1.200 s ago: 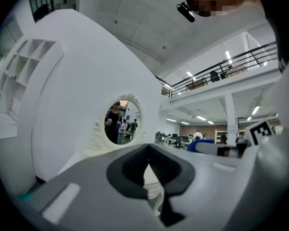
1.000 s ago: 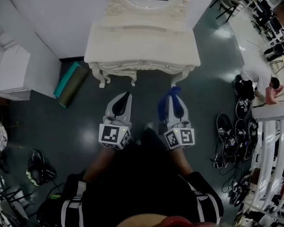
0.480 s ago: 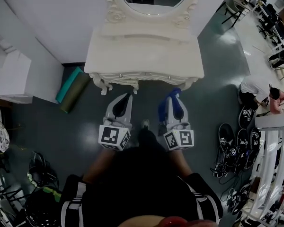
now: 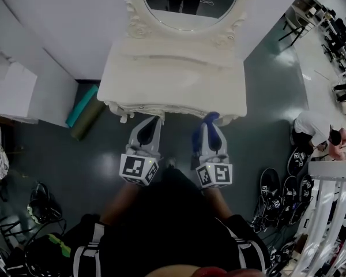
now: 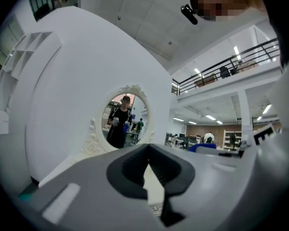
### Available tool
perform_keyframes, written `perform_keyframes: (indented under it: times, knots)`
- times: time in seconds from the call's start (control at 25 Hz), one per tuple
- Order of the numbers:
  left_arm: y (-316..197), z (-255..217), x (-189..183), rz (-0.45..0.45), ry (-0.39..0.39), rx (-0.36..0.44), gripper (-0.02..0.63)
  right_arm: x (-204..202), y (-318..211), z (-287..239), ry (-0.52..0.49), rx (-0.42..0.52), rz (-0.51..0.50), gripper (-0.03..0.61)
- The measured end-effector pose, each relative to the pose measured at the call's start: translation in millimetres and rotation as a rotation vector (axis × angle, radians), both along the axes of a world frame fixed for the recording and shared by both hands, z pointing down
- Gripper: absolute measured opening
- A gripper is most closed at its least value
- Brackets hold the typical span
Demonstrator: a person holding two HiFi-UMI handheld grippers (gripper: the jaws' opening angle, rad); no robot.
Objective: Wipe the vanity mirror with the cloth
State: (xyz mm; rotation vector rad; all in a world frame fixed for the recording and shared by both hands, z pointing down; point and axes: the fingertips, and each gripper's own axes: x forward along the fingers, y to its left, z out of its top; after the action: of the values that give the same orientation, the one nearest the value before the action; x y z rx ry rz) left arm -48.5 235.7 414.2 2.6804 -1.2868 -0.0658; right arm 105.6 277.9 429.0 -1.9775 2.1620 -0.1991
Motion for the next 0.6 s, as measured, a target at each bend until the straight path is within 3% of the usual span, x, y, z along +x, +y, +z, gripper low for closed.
perform_keyframes:
  times: [0.6]
  knots:
    - [-56.9,-6.6,45.1,-0.039,-0.002,0.006,0.009,41.2,-69.1,-4.9,-0.046,0.011,-0.071,0.037]
